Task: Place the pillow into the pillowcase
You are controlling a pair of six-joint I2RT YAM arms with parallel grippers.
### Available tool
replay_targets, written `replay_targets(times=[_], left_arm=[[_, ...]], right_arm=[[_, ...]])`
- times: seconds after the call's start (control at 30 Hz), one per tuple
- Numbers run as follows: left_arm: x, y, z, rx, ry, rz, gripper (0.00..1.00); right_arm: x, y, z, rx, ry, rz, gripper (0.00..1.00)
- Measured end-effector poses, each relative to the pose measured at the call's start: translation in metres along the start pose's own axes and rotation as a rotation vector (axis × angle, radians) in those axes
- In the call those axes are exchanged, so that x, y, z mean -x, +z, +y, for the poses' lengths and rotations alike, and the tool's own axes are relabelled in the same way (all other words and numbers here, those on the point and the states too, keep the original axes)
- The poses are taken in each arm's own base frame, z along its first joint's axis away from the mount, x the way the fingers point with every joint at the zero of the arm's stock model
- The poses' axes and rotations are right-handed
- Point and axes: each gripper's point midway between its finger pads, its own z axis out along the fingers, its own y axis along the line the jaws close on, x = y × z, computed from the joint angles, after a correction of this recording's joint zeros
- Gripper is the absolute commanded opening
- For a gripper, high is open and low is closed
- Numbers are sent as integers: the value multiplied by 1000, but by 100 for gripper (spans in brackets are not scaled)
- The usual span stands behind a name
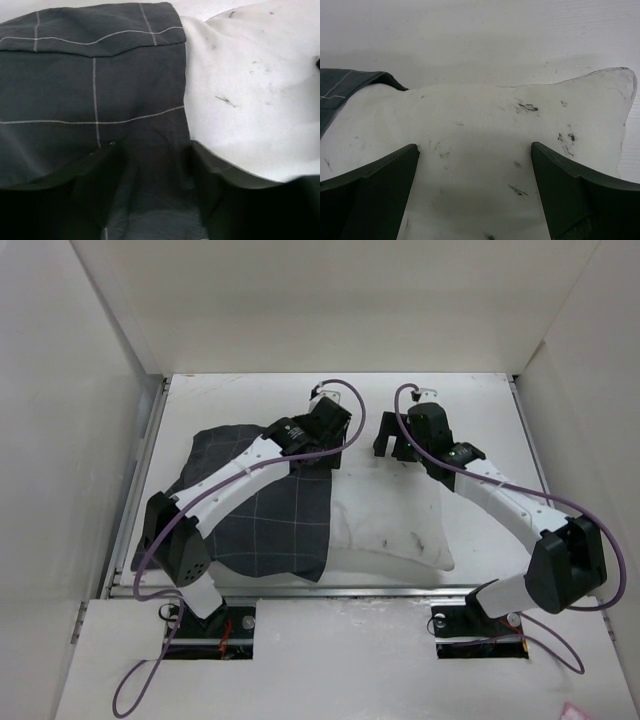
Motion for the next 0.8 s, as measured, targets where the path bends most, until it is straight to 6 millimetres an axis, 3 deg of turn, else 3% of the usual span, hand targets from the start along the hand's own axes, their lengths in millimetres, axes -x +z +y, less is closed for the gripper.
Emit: replay_targets(times=[0.03, 0.07, 0.13, 0.17, 0.3, 0.47, 0.5, 0.53, 0.6, 0.63, 0.7, 0.73, 0.8], left_arm=[[-1, 1, 1, 7, 3, 4, 39], [-2, 2, 3, 21, 5, 7, 22], [-6, 6, 8, 58, 9, 24, 11], [-7, 8, 10, 76, 12, 30, 0], [-3, 14, 12, 114, 21, 28, 0], [18, 10, 7, 90, 37, -31, 0], [23, 9, 4, 81, 39, -48, 0], [29, 7, 2, 72, 43, -65, 0], [40, 5, -2, 54, 48, -98, 0], [44, 3, -4, 44, 53, -109, 0], [53, -1, -7, 22, 63, -131, 0], [57, -3, -9, 13, 67, -141, 0], [67, -8, -12, -6, 80, -161, 0]], right_arm=[[0, 0, 0, 0, 0, 0, 99], [0, 0, 0, 0, 0, 0, 99], [0, 0, 0, 1, 0, 0, 99], [0, 0, 1, 8, -3, 2, 99], [-2, -1, 11, 68, -20, 17, 99], [-7, 1, 36, 214, -88, 40, 99], [-10, 4, 41, 248, -111, 49, 94], [-16, 9, 47, 287, -138, 66, 77], [-34, 21, 56, 358, -188, 121, 51], [-41, 28, 60, 387, -204, 143, 31], [-51, 42, 67, 438, -227, 168, 7], [-53, 47, 71, 461, -233, 169, 0], [-49, 48, 78, 498, -244, 149, 0]])
